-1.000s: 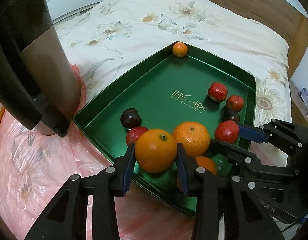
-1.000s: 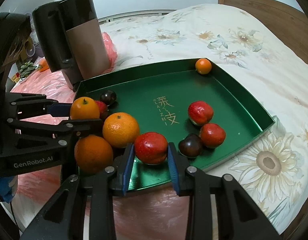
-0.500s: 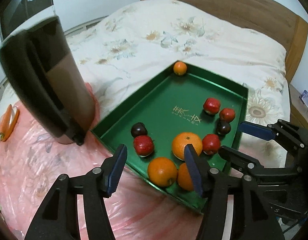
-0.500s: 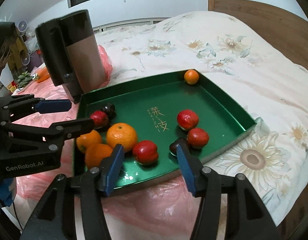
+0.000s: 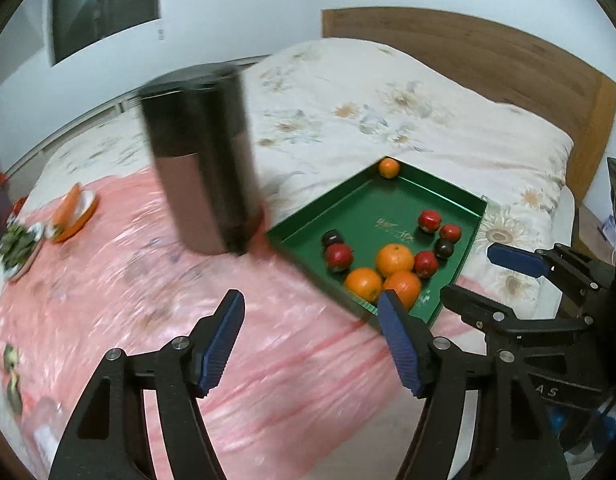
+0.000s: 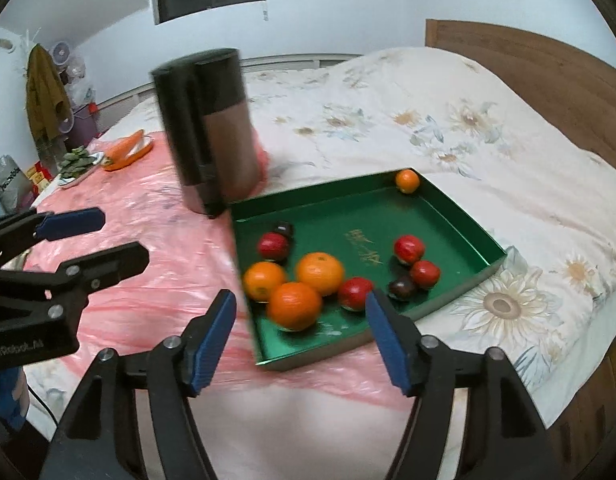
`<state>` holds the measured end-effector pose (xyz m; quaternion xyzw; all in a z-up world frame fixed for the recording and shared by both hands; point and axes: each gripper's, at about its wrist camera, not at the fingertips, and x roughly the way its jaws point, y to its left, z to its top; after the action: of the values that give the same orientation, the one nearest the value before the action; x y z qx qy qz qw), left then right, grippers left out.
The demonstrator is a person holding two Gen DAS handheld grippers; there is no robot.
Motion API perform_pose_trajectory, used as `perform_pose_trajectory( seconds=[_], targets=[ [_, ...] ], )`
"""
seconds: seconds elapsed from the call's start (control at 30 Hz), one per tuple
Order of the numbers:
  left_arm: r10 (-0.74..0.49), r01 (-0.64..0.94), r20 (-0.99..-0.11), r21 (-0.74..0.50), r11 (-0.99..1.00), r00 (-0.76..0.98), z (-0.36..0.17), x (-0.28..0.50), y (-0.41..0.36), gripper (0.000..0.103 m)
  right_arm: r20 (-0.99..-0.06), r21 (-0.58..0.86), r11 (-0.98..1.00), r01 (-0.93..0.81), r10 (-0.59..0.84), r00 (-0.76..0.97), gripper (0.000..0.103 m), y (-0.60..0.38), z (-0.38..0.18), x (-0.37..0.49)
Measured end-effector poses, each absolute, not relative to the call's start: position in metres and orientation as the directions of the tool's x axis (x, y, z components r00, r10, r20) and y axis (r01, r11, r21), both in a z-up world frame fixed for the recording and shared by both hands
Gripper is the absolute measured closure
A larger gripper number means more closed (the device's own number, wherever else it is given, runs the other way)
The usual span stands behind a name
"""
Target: Organize fruits
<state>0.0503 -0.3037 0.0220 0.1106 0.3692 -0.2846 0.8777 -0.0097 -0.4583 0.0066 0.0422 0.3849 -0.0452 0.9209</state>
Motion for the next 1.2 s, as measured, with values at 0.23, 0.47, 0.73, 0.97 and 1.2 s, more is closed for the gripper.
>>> perform_pose_trajectory(
  seconds=[0.23,0.47,0.73,0.97,1.2],
  targets=[
    [-0.348,0.453,-0.675,-0.023,0.891,0.650,0.032,0.025,-0.229,0.017,-0.683,0.026,0.997,0.075,-0.037,0.730,0.000,-0.399,0.024,-0.020],
    [-0.251,0.325,-0.642,-0.003,0.946,0.725,0.034,0.000,-0.158,0.009,-0.657,-0.020,1.000,0.012,-0.022,0.754,0.000,-0.333,0.034,-0.025],
    [-0.133,0.181,-0.608,0.018,0.983,0.782,0.035,-0.019,-0.091,0.002,-0.640,-0.019,1.000,-0.007,-0.007,0.769,0.000,-0.279,0.033,-0.027],
    [-0.088,0.099,-0.623,-0.017,0.995,0.777,0.032,-0.021,-0.055,0.002,-0.643,-0.020,1.000,-0.006,-0.008,0.766,0.000,-0.261,0.031,-0.030],
    [-0.065,0.066,-0.616,-0.022,0.998,0.785,0.034,-0.024,-0.038,0.002,-0.645,-0.030,0.999,-0.023,-0.001,0.764,0.000,-0.253,0.033,-0.034]
  ],
)
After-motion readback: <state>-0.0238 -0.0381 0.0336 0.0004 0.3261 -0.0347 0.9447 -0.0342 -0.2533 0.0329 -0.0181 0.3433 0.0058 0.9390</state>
